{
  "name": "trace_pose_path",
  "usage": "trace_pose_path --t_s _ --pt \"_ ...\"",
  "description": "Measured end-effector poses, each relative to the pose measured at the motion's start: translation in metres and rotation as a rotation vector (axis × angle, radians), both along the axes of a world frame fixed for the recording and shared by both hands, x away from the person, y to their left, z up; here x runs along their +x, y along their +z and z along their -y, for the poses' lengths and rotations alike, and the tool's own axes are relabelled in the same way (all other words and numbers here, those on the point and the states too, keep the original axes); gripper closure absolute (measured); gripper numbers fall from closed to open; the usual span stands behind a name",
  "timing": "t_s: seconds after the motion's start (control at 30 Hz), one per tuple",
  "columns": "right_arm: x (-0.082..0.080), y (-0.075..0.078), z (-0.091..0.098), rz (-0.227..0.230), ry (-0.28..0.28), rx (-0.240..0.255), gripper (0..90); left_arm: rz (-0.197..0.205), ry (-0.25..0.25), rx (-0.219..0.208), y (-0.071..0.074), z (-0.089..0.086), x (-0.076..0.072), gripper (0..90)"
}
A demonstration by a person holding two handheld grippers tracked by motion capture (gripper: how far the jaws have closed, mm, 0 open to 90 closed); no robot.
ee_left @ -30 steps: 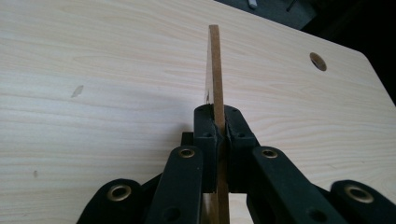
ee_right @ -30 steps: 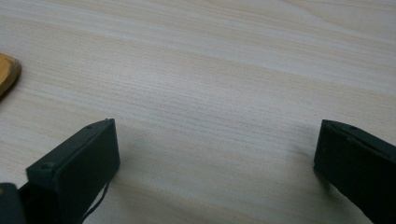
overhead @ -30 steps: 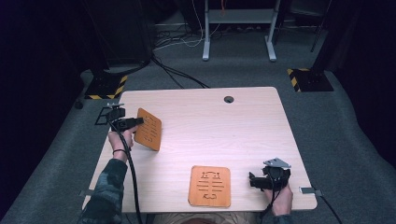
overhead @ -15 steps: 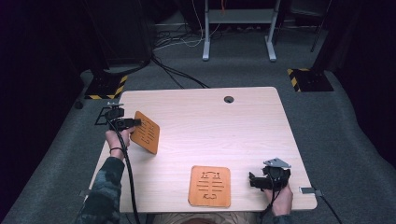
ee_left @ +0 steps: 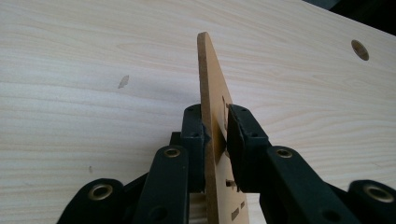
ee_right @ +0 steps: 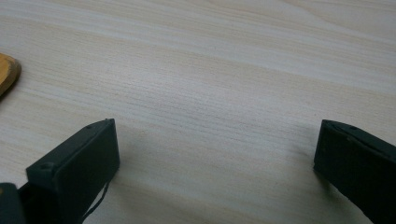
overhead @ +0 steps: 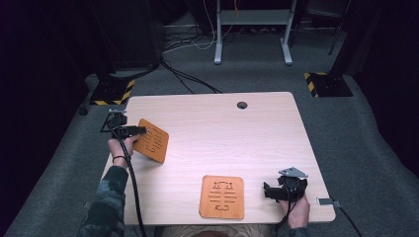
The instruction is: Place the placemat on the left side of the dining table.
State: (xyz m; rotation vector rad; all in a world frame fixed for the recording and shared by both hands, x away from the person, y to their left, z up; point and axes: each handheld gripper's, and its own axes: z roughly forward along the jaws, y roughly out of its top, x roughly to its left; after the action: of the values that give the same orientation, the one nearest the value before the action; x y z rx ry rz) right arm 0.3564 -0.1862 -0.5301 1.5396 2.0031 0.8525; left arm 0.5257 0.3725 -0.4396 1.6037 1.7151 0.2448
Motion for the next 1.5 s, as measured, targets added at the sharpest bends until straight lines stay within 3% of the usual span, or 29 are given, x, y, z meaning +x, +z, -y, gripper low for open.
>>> trace_pose_path --t_s 0.7,0.83,1.33,1.37,1.5 --pt "0.000 0.000 0.000 0.000 0.000 0.000 0.0 -0.014 0.024 -0.006 -0.009 -0.019 0.004 72.2" --pt "0.000 0.000 0.000 -0.003 -0.003 0.002 0.0 -0.032 0.007 0.021 -0.010 -0.021 0.005 70.5" --pt "0.000 0.000 0.000 -0.002 -0.004 0.001 0.0 -0.054 0.019 0.042 -0.017 -0.023 0.007 64.4" --pt "0.000 0.000 0.000 -0.002 -0.004 0.001 0.0 -0.053 0.013 0.067 -0.017 -0.024 0.007 63.0" --pt "0.000 0.000 0.000 -0.002 -0.004 0.001 0.0 -0.048 0.008 0.086 -0.018 -0.023 0.007 61.6"
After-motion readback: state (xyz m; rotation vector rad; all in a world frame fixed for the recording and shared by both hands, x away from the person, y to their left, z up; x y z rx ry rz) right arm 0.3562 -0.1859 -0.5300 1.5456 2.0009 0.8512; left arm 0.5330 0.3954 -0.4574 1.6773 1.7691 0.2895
